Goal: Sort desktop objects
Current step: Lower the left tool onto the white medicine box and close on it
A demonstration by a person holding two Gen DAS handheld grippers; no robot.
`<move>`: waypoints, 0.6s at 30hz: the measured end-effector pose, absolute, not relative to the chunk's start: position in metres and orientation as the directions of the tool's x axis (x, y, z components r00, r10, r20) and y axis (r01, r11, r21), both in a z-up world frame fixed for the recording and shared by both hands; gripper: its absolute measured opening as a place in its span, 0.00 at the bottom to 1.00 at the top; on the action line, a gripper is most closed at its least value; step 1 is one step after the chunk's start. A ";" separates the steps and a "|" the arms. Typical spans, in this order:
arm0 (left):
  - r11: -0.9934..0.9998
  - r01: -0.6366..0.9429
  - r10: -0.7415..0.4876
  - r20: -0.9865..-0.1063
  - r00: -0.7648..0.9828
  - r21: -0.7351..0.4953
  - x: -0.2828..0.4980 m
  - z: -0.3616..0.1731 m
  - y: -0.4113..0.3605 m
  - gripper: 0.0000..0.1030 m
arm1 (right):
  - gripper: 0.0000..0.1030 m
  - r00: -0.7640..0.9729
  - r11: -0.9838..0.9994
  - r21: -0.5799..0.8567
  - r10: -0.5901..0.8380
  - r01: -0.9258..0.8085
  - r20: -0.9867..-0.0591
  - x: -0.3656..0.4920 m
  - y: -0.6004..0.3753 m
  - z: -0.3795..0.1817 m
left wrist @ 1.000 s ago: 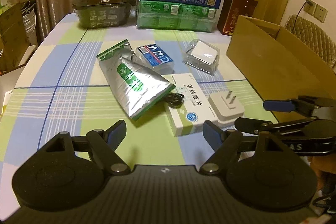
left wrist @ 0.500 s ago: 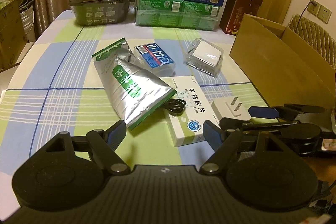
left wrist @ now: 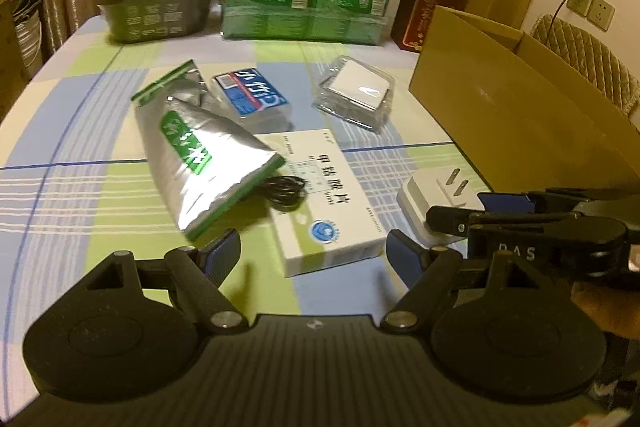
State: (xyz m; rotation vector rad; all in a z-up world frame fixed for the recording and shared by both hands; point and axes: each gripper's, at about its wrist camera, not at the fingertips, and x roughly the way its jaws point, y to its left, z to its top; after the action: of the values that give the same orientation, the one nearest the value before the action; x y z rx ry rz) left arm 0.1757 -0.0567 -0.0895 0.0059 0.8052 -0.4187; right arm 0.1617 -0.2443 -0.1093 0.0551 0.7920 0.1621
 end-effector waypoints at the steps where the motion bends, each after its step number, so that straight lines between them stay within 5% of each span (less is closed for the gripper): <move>1: 0.917 0.364 -0.367 -0.698 0.615 -0.161 0.177 -0.091 -0.059 0.74 | 0.51 0.691 0.986 0.112 0.165 -0.121 -0.703 0.161 -0.245 -0.109; 18: 0.930 0.333 -0.345 -0.687 0.639 -0.157 0.190 -0.111 -0.073 0.69 | 0.51 0.698 0.987 0.132 0.159 -0.093 -0.698 0.164 -0.251 -0.109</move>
State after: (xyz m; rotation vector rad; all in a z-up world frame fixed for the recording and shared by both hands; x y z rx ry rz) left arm 0.1896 -0.0726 -0.1112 -0.0161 0.7872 -0.3867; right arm 0.1636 -0.2509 -0.1087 0.0887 0.7856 0.1408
